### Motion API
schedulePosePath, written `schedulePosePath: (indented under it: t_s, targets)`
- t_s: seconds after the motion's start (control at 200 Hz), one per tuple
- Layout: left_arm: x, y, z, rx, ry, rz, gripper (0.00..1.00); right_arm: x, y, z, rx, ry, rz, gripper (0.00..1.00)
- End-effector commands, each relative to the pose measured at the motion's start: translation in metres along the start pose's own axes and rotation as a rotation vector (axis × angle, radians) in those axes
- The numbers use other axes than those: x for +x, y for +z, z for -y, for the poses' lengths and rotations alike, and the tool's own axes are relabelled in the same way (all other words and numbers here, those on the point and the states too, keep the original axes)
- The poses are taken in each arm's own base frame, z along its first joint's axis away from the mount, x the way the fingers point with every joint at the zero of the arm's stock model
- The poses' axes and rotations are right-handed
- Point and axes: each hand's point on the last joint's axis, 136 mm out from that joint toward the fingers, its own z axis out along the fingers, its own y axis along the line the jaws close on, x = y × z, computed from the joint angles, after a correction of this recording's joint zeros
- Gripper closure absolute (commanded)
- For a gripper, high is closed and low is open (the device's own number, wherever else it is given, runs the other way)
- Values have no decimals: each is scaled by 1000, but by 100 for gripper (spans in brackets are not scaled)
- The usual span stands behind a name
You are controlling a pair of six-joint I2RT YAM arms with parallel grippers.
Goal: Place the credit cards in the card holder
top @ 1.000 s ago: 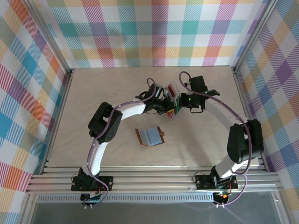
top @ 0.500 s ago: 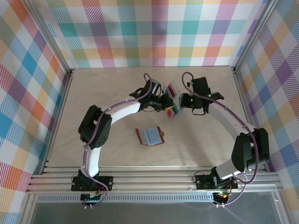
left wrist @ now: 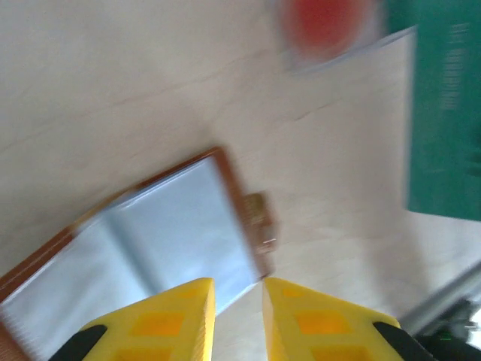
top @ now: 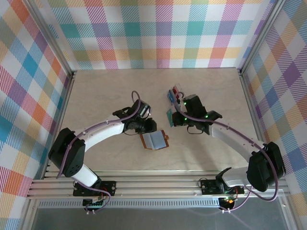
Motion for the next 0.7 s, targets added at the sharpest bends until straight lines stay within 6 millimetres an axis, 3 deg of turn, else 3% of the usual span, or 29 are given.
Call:
schedulePosePath:
  t_s: [0.0,0.295,0.495,0.695]
  targets:
    - [12,5,-23,-109,47,-29,77,6,11,-30,-129,-11,12,100]
    - [38,15,-71,-266,55,-74,79,41,41,-46,-263,13,-85,100]
    - [49,23,-91,-330,54,-103,80,61,60,-54,-350,60,-162,100]
    - [54,21,-99,-351,61,-103,80,77,69,-62,-421,118,-245,100]
